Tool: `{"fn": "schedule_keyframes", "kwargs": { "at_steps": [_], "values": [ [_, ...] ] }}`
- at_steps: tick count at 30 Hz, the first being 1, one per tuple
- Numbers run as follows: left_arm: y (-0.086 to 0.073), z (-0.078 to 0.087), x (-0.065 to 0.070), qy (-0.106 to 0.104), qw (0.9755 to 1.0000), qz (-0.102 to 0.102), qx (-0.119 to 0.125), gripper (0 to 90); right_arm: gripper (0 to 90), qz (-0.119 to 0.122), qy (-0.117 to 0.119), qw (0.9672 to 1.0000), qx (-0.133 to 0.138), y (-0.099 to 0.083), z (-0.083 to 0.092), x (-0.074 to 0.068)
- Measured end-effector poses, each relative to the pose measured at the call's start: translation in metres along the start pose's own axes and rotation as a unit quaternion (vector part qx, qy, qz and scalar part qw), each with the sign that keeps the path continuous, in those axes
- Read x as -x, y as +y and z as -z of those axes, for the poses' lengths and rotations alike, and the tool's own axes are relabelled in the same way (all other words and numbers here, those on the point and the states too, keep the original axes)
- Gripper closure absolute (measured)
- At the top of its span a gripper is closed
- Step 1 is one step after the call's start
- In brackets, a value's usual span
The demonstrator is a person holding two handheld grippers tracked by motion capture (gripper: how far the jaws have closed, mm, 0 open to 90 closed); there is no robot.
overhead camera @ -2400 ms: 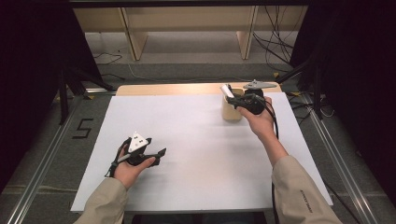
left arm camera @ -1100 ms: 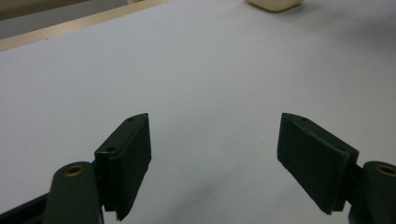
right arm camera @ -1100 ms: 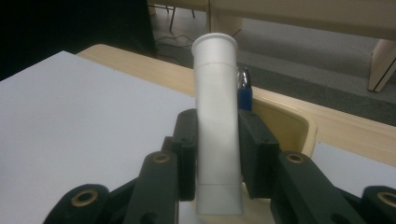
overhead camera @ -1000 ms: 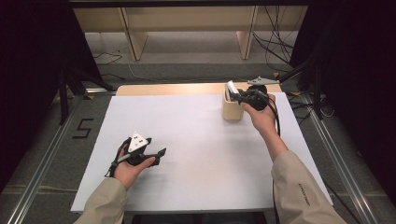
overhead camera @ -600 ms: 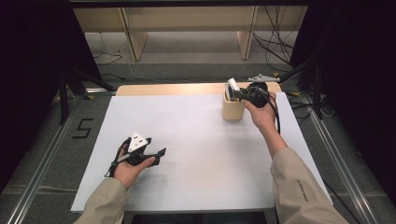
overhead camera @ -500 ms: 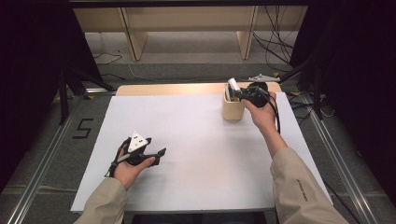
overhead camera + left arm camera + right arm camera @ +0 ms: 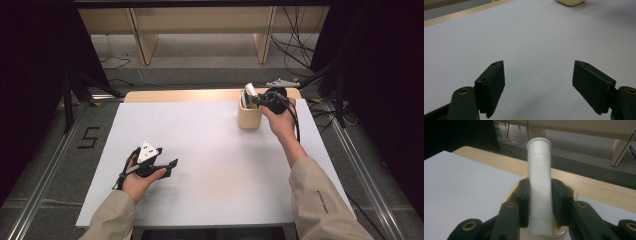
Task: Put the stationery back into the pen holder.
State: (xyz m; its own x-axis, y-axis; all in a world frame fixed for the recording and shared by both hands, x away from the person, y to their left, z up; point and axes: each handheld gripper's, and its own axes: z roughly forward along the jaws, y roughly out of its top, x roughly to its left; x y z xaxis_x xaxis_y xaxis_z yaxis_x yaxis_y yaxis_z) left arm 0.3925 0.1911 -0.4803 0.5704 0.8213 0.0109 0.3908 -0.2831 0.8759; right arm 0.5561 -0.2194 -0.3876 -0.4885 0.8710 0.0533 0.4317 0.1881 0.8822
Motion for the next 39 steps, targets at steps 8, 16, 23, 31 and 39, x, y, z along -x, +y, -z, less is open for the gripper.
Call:
{"fn": "schedule_keyframes", "kwargs": {
  "at_steps": [8, 16, 23, 31, 39],
  "values": [
    [0.0000, -0.0004, 0.0002, 0.000, 1.0000, 0.000, -0.001, 25.9, 70.5, -0.001, -0.003, 1.0000, -0.002, 0.0014, -0.0021, 0.0016],
    [0.0000, -0.0003, 0.0000, 0.000, 1.0000, 0.000, -0.001, 25.9, 70.5, 0.001, -0.006, 1.0000, -0.002, 0.0034, -0.0046, 0.0008],
    [0.0000, -0.0004, 0.0000, 0.000, 1.0000, 0.000, -0.001, 25.9, 70.4, 0.004, -0.007, 1.0000, -0.001, 0.0063, -0.0063, -0.0009],
    [-0.0001, -0.0001, -0.0003, 0.000, 1.0000, 0.000, 0.000, 25.9, 70.5, 0.002, -0.007, 1.0000, -0.003, 0.0069, -0.0094, -0.0010],
    [-0.0001, -0.0004, -0.0001, 0.000, 1.0000, 0.000, 0.000, 25.9, 70.4, 0.002, -0.011, 0.9999, -0.002, 0.0066, -0.0095, 0.0012]
  ]
}}
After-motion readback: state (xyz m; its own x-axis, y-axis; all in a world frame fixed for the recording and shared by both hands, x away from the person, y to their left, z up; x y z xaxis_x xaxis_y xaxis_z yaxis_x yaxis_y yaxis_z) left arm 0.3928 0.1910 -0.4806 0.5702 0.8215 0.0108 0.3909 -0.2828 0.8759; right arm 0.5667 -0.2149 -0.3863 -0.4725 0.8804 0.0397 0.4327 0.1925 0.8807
